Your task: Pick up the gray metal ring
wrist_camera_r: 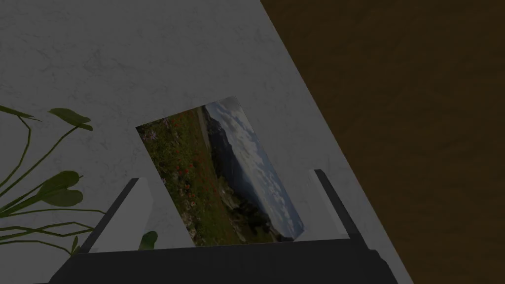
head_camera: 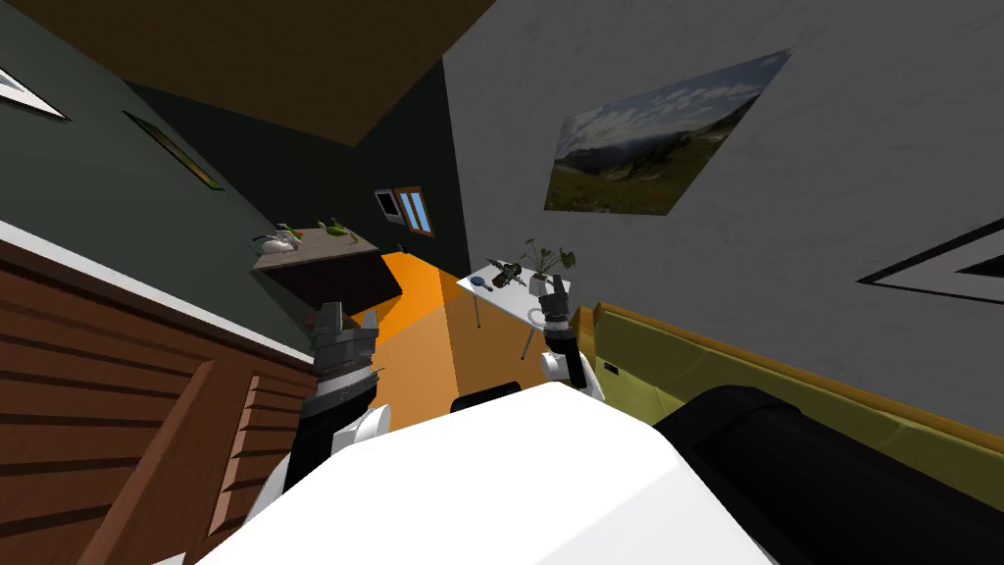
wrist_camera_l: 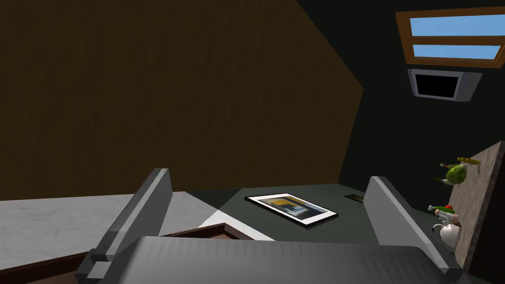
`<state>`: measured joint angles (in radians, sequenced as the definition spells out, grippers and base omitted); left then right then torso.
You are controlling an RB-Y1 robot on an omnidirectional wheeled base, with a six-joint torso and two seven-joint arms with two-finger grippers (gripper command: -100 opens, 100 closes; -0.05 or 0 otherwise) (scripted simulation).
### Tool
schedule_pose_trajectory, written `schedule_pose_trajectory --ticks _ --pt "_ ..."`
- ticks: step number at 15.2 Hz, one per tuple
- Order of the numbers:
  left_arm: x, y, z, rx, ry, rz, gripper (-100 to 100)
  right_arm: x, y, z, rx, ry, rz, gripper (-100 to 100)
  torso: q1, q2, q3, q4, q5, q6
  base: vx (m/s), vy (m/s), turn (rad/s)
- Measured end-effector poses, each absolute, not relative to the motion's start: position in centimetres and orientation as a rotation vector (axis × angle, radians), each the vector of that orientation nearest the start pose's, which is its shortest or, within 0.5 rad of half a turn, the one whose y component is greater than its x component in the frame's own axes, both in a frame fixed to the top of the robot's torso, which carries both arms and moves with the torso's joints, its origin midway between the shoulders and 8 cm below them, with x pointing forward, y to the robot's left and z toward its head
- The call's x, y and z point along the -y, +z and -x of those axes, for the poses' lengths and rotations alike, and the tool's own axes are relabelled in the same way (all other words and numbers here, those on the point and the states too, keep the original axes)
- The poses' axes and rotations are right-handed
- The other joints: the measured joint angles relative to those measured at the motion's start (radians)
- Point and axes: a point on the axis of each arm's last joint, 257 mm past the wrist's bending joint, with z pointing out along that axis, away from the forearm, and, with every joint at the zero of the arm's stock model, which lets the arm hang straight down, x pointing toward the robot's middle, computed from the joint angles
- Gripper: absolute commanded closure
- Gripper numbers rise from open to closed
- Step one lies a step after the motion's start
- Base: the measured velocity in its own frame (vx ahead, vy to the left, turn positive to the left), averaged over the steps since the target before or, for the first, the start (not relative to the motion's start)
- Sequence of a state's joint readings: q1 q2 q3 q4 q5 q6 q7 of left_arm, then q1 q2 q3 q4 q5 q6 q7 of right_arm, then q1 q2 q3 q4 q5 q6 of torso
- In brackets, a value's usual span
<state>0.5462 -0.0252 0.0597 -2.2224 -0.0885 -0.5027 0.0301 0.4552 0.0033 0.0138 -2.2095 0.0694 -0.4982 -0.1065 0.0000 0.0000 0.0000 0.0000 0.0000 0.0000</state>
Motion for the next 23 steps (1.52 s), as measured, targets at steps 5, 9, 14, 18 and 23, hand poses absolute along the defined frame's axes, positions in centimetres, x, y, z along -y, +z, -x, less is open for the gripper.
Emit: schedule_pose_trajectory --ticks 5,9,14,18,23 --pt "-30.0 -1.6 -34.7 -0.701 -1.176 0.703 0 25.6 -0.4 -36.7 -0.746 1.36 -0.624 -100 0.0 0.001 0.001 0.0 0.0 0.0 -0.014 0.01 0.077" --pt "-30.0 -1.6 -34.7 -0.701 -1.176 0.703 0 24.8 -1.7 -37.2 -0.836 1.335 -0.571 -100 0.0 0.001 0.001 0.0 0.0 0.0 -0.016 0.012 0.088" --pt "-30.0 -1.6 -34.7 -0.701 -1.176 0.703 0 23.8 -4.0 -37.6 -0.968 1.29 -0.494 -100 0.001 0.001 0.001 0.0 0.0 0.0 -0.015 0.016 0.121" --pt "-30.0 -1.6 -34.7 -0.701 -1.176 0.703 0 23.4 -6.7 -38.0 -1.091 1.241 -0.422 -100 0.001 0.001 0.0 0.0 0.0 0.0 -0.012 0.023 0.13" --pt "-30.0 -1.6 -34.7 -0.701 -1.176 0.703 0 23.0 -9.9 -37.9 -1.233 1.177 -0.334 -100 0.001 0.0 0.0 0.0 0.0 0.0 -0.001 0.022 0.117"
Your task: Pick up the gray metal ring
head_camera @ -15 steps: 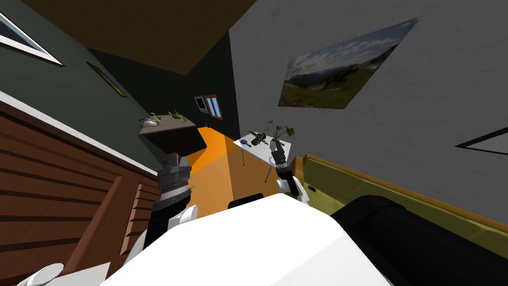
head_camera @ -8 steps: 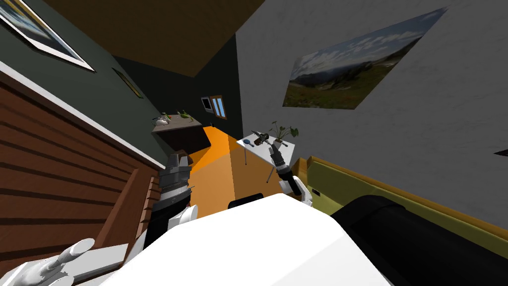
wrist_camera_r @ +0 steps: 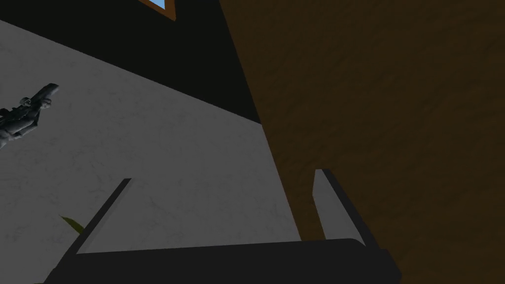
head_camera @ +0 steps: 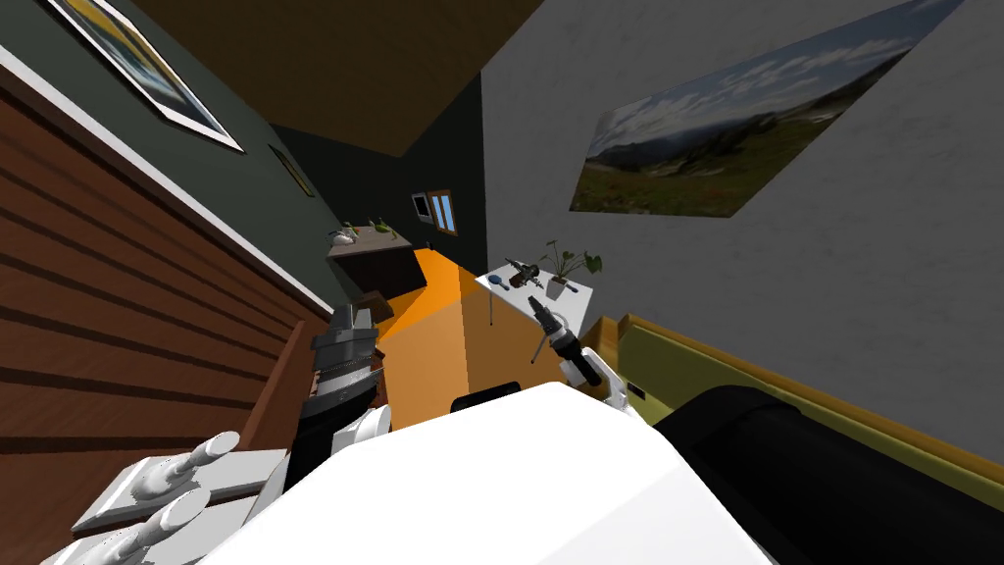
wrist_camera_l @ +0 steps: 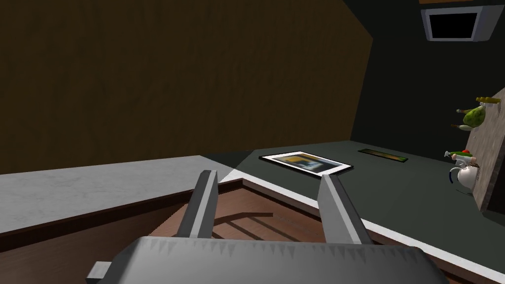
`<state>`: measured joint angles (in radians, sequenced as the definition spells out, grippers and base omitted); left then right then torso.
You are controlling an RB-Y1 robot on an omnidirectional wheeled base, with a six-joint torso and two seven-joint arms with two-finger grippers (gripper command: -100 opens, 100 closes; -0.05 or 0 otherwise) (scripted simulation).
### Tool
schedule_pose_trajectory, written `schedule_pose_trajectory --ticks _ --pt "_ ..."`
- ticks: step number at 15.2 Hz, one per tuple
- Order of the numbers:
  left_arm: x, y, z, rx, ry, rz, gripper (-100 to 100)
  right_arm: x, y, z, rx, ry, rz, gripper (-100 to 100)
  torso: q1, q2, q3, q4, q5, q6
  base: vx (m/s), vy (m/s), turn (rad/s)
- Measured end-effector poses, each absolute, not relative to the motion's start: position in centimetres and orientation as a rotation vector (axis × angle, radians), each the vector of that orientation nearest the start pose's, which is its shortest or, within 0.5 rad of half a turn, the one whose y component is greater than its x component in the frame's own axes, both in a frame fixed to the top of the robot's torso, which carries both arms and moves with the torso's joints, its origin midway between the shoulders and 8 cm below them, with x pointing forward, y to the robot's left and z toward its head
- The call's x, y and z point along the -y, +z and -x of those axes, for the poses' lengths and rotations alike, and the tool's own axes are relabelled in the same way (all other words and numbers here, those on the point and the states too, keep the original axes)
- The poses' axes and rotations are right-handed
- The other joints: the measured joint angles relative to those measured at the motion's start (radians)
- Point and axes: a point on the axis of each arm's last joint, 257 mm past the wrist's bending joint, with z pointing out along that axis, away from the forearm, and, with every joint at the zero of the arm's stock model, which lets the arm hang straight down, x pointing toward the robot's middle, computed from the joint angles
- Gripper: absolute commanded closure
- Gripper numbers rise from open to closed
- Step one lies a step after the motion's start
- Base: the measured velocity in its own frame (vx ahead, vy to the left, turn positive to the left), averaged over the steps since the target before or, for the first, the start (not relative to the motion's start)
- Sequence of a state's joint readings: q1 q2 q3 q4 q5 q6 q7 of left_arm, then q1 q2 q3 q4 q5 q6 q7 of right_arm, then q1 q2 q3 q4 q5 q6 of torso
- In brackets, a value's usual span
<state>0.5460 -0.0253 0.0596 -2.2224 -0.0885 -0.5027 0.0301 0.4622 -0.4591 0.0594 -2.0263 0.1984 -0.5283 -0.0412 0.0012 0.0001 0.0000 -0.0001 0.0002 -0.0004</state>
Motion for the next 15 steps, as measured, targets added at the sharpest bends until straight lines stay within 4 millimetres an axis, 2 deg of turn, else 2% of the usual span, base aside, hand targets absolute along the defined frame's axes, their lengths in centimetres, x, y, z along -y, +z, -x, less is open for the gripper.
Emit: schedule_pose_trajectory --ticks 8,12,15 --pt "-30.0 -1.6 -34.7 -0.701 -1.176 0.703 0 23.6 -14.9 -37.4 -1.435 1.068 -0.194 -100 -0.001 0.0 0.0 0.0 0.0 0.0 0.003 0.017 0.095" --pt "-30.0 -1.6 -34.7 -0.701 -1.176 0.703 0 24.7 -18.7 -36.8 -1.561 0.988 -0.11 -100 0.0 -0.002 -0.001 0.0 0.0 0.0 0.018 0.021 0.122" --pt "-30.0 -1.6 -34.7 -0.701 -1.176 0.703 0 25.8 -20.7 -36.2 -1.64 0.932 -0.05 -100 0.0 -0.001 -0.001 0.0 0.0 0.0 0.014 0.016 0.099"
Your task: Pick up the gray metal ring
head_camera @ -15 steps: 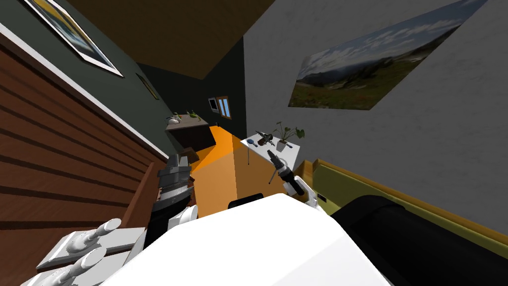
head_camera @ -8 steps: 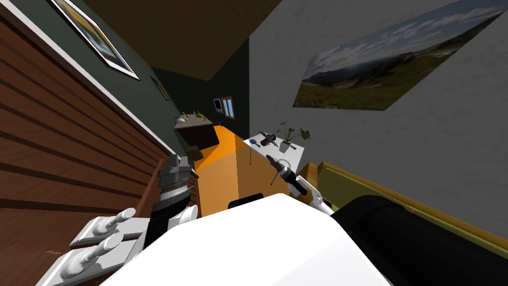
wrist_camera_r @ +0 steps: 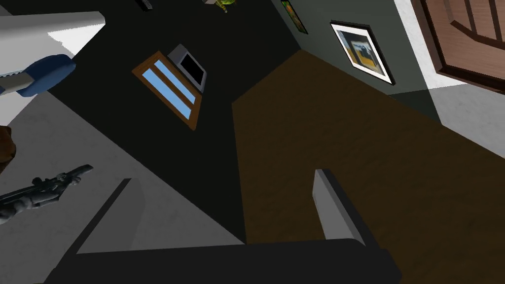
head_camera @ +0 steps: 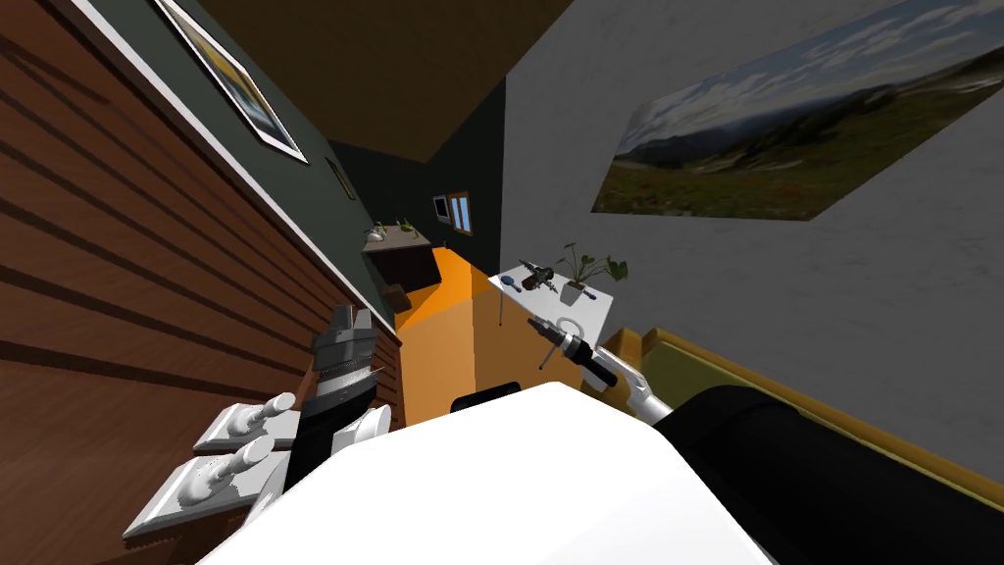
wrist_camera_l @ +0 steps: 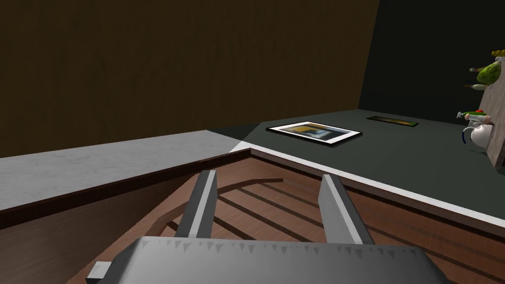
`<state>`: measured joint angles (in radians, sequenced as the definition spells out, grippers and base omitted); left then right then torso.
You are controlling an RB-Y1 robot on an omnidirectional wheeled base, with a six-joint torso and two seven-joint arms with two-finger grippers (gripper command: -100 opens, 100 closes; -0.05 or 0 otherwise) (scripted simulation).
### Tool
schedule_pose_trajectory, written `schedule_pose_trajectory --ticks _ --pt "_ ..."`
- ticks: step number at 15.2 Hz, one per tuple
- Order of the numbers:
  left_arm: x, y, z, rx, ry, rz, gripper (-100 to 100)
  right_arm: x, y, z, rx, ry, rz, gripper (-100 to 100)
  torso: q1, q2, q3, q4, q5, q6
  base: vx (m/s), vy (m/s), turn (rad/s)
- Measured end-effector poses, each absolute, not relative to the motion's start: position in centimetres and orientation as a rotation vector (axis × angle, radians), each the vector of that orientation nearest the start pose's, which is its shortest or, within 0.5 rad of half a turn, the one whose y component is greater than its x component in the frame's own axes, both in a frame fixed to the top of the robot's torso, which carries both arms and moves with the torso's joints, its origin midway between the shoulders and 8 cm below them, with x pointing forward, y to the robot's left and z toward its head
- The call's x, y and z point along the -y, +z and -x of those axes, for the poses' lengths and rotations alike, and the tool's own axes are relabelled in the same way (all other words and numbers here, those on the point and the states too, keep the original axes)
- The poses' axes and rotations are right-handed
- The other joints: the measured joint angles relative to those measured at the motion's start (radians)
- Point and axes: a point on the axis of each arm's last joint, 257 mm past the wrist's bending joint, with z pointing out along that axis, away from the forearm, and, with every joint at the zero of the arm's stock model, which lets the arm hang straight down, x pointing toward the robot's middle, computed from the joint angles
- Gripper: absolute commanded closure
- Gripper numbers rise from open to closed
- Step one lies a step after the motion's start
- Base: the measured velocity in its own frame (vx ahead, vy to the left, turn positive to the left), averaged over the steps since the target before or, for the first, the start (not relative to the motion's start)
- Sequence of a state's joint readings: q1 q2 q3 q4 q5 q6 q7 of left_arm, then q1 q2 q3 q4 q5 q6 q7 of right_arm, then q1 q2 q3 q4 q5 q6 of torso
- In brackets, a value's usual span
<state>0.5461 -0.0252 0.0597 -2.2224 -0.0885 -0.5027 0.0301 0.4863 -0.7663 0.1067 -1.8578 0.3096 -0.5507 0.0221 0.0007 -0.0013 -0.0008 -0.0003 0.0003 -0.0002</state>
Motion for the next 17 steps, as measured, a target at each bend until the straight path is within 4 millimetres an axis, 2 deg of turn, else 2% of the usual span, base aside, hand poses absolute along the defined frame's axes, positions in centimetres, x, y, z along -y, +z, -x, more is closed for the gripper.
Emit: schedule_pose_trajectory --ticks 6,8,15,17 --pt "-30.0 -1.6 -34.7 -0.701 -1.176 0.703 0 28.1 -24.6 -34.9 -1.791 0.819 0.07 -100 0.0 -0.001 0.0 0.0 0.0 0.0 0.025 0.018 0.121" --pt "-30.0 -1.6 -34.7 -0.701 -1.176 0.703 0 29.5 -26.9 -34.2 -1.859 0.765 0.119 -100 0.0 -0.002 -0.001 0.0 0.0 0.0 0.034 0.013 0.08" --pt "-30.0 -1.6 -34.7 -0.701 -1.176 0.703 0 34.2 -31.6 -30.9 -2.048 0.605 0.285 -100 0.0 -0.002 -0.001 0.0 0.0 0.0 0.043 0.012 0.107" --pt "-30.0 -1.6 -34.7 -0.701 -1.176 0.703 0 36.1 -32.9 -29.7 -2.111 0.549 0.338 -100 0.0 -0.003 -0.001 -0.001 0.0 0.0 0.058 0.01 0.141"
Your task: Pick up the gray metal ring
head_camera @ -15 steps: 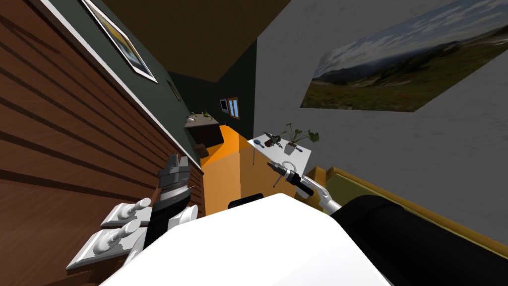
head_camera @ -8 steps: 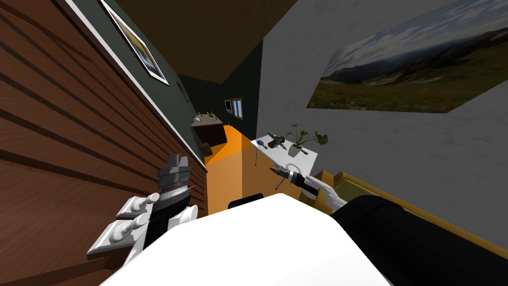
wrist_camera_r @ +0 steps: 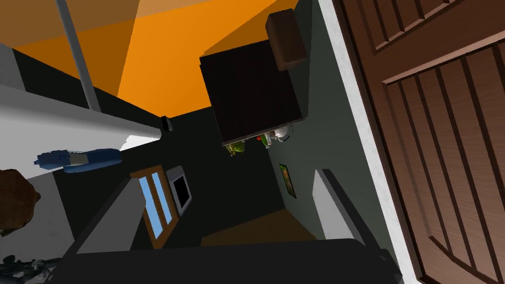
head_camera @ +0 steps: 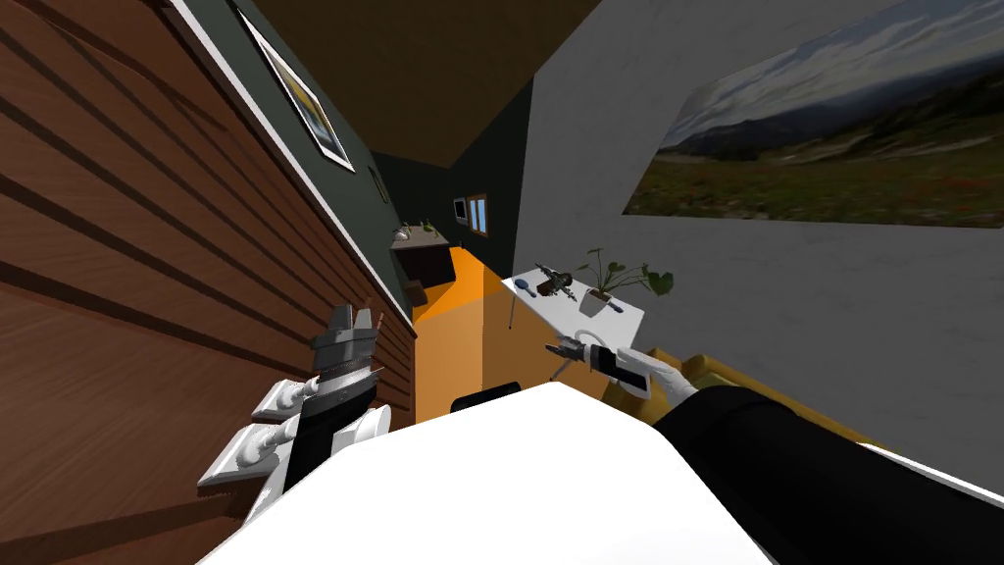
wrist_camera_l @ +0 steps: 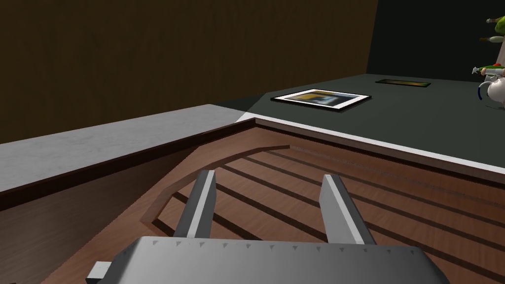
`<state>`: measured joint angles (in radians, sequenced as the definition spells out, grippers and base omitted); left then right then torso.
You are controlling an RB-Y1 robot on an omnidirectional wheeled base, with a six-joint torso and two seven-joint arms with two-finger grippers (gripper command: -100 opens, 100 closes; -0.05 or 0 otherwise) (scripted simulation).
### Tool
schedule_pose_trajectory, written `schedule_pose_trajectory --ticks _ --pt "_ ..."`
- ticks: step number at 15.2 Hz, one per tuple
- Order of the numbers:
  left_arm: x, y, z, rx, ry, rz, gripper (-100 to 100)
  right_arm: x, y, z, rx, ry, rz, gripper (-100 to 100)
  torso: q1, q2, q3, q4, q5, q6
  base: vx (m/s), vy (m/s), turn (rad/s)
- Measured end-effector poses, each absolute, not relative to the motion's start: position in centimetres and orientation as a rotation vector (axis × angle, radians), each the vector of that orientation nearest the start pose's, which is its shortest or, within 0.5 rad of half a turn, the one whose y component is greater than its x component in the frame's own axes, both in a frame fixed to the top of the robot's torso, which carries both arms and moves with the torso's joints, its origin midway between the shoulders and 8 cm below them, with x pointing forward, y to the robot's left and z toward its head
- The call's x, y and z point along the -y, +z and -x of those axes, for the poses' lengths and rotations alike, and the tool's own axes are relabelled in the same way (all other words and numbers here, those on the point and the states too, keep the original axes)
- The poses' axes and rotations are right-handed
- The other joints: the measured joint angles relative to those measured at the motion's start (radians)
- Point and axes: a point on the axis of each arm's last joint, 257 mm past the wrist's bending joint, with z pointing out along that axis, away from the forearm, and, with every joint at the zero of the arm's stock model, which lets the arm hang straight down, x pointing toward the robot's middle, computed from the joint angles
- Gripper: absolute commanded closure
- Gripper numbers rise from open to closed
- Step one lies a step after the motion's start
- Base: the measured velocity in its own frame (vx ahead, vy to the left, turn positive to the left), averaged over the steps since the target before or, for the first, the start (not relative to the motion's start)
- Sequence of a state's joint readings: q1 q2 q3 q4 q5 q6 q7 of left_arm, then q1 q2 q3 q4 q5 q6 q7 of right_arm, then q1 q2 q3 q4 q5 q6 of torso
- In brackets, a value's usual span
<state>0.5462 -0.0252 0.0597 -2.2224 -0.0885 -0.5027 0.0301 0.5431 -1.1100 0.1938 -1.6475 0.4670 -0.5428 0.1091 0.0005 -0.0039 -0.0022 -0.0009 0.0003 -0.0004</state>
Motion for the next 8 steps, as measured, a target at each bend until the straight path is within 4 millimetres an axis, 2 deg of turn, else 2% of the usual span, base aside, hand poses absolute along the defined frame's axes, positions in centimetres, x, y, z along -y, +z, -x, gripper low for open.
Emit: schedule_pose_trajectory --ticks 5,6,8 --pt "-30.0 -1.6 -34.7 -0.701 -1.176 0.703 0 41.5 -36.2 -25.9 -2.27 0.407 0.491 -100 0.0 -0.002 -0.001 0.0 0.0 0.0 0.076 0.005 0.113" --pt "-30.0 -1.6 -34.7 -0.701 -1.176 0.703 0 43.1 -37.0 -25.0 -2.306 0.372 0.522 -100 -0.001 -0.002 -0.001 -0.001 0.0 0.0 0.078 -0.001 0.099" --pt "-30.0 -1.6 -34.7 -0.701 -1.176 0.703 0 44.2 -37.8 -23.5 -2.346 0.342 0.566 -100 0.0 -0.001 -0.001 0.0 0.0 0.001 0.049 0.002 0.051"
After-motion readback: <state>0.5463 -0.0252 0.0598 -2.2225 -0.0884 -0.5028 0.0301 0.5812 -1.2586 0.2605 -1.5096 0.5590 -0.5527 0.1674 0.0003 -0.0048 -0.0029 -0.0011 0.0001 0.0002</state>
